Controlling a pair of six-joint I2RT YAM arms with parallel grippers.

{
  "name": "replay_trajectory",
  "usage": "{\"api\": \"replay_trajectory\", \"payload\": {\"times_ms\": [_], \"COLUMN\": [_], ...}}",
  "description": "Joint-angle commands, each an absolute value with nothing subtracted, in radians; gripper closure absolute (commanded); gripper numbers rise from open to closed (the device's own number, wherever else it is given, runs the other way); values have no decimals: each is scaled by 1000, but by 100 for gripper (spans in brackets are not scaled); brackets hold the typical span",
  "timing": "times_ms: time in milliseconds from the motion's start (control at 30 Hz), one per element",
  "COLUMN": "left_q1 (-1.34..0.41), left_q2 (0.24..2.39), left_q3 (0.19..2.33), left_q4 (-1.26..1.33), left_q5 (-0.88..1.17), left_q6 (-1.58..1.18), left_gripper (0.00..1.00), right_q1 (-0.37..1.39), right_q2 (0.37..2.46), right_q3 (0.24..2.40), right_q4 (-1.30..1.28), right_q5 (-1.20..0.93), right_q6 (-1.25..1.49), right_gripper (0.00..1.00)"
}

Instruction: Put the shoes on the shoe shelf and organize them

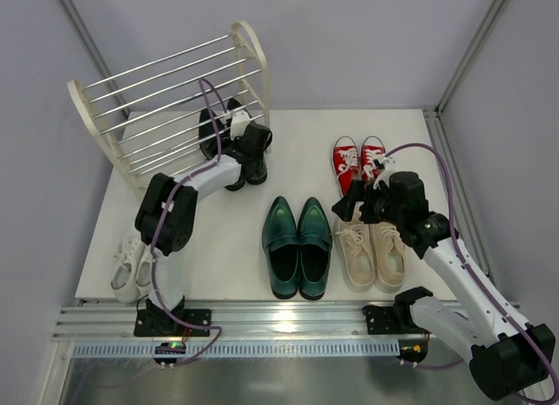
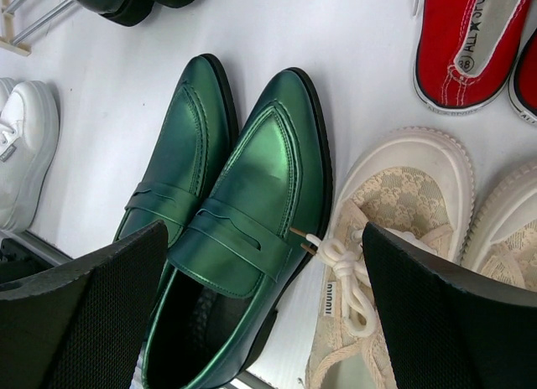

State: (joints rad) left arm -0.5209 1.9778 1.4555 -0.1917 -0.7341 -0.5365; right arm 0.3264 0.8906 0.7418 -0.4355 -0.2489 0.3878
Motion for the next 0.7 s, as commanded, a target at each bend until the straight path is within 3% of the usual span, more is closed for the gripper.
{"api": "replay_trajectory", "payload": {"times_ms": [0, 367, 667], "left_q1": [-502, -502, -502], "left_q2": [1953, 1971, 2025], "left_q3": [1537, 1499, 1582], "left_q4": [-5, 202, 158], "left_q5": [-834, -854, -959], "left_q6": [-512, -486, -479], "left_gripper": [100, 100, 100], "right_q1": [333, 333, 333], "right_q2": [888, 885, 877], "right_q3": [736, 726, 723], "right_q4": [-416, -410, -413], "right_q5": [-235, -238, -238], "right_q6": [379, 382, 383], "right_gripper": [3, 3, 3]}}
